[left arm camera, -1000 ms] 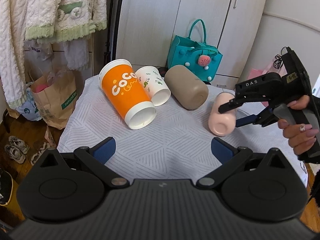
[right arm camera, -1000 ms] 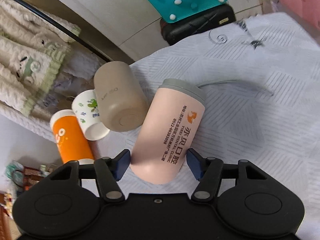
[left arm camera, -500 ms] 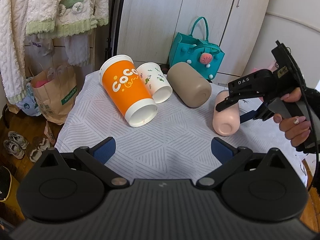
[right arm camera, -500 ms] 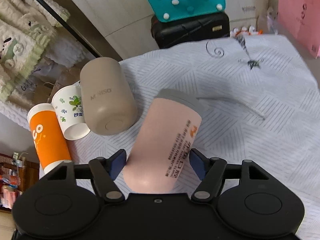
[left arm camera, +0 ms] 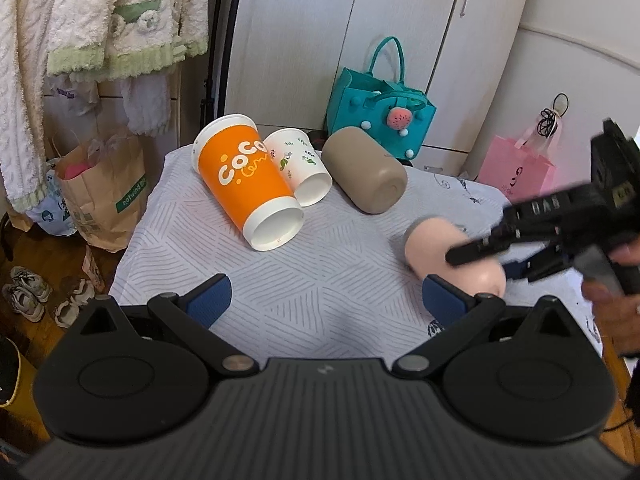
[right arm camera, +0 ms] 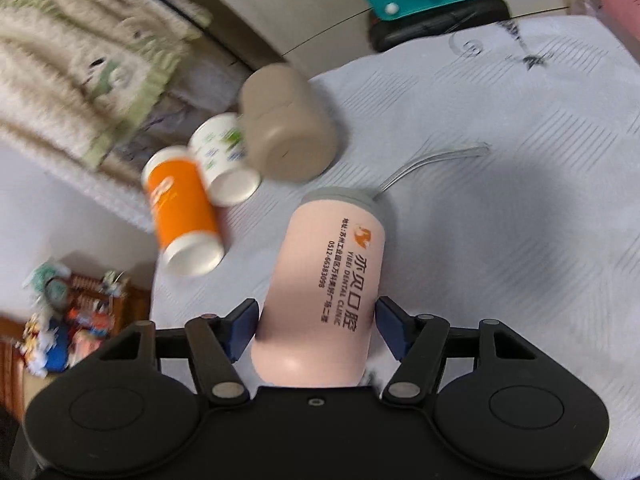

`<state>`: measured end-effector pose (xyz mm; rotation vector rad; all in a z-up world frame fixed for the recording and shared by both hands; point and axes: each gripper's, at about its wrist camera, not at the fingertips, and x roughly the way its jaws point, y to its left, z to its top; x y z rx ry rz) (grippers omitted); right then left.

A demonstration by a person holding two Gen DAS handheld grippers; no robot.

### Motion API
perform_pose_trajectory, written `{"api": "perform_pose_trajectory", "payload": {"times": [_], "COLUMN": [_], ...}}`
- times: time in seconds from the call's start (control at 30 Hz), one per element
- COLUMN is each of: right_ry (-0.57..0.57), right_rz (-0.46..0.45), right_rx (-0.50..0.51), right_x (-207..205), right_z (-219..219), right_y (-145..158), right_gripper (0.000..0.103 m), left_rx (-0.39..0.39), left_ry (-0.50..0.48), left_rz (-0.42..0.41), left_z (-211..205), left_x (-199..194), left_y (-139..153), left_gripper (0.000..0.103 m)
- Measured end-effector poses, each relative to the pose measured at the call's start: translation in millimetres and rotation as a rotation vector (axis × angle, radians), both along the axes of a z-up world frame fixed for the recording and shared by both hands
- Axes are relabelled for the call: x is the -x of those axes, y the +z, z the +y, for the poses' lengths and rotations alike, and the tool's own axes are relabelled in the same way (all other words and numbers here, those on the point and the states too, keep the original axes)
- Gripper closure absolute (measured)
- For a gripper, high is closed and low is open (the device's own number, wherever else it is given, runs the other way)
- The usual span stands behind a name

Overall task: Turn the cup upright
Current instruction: 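Close the right tool on the pink tumbler and drag it toward the left tool, then grasp the pink tumbler's base end with the left tool while the right tool releases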

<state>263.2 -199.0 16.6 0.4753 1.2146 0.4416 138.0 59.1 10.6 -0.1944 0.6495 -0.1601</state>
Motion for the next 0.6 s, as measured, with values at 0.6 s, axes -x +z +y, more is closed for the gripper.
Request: {"api": "perform_pose_trajectory", "payload": {"times": [0.6], "right_ry": [0.072], "right_rz": [-0.157], "right_rx": [-0.032], "right_x": [45.9], "right_z": [9.9], "right_y": [-1.8], "right_gripper": [0.020], "left_rx": [0.011], "left_ry": [0.003], "left_rz": [0.025], "left_z": [-13.4], "left_x": [10.6], "left_y": [2.1], "left_gripper": [0.000]}}
